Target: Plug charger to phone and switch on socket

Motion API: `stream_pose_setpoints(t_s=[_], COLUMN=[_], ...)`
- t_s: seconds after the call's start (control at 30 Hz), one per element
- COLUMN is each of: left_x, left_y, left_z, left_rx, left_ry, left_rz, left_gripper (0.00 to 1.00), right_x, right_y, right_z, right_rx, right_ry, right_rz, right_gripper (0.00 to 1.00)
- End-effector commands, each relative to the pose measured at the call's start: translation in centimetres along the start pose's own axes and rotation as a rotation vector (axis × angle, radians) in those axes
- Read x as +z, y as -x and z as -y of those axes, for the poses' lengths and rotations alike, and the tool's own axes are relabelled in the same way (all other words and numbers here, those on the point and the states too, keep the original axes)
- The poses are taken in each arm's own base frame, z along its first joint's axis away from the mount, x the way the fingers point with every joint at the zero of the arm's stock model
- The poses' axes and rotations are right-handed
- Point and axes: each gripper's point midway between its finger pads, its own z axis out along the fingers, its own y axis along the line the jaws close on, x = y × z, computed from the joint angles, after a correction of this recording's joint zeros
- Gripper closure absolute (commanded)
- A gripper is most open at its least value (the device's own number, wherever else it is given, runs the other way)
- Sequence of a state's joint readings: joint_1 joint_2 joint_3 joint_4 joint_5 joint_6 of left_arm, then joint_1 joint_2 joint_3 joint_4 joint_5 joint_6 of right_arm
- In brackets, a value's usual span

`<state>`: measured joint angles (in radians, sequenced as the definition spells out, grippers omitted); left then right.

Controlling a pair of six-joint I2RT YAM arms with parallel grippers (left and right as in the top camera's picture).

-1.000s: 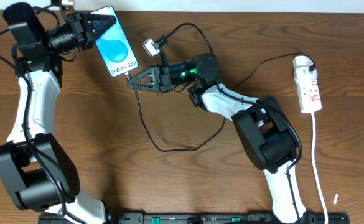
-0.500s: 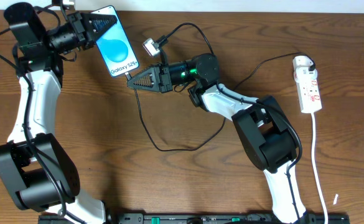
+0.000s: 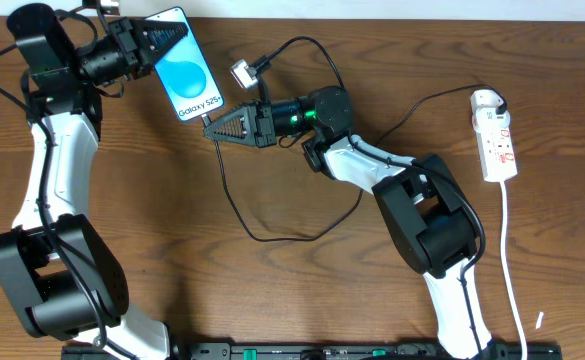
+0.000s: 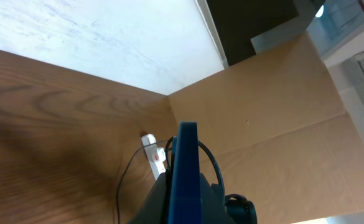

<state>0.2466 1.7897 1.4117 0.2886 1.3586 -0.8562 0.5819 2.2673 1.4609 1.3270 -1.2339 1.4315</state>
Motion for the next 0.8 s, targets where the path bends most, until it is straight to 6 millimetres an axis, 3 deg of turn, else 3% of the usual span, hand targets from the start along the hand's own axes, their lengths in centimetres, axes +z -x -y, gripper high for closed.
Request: stream_pose_setpoints(t_s=[0.0,0.77], left_x=[0.6,0.6], left_y=[-1.4,-1.4], left_z=[0.9,0.9], left_rx=[0.007,0.007], left_ry=[-0.050,-0.050], left_rz=[-0.072,-0.072], left_gripper=[0.92,0.93], right_x=[-0.7,-1.0], right_y=[3.4,4.8], right_z=[0.1,0.3], right_rx=[-0.039,-0.049], right_ry=[-0.026,-0.040], right_rz=[0.177,0.256], right_gripper=[0.99,0.99])
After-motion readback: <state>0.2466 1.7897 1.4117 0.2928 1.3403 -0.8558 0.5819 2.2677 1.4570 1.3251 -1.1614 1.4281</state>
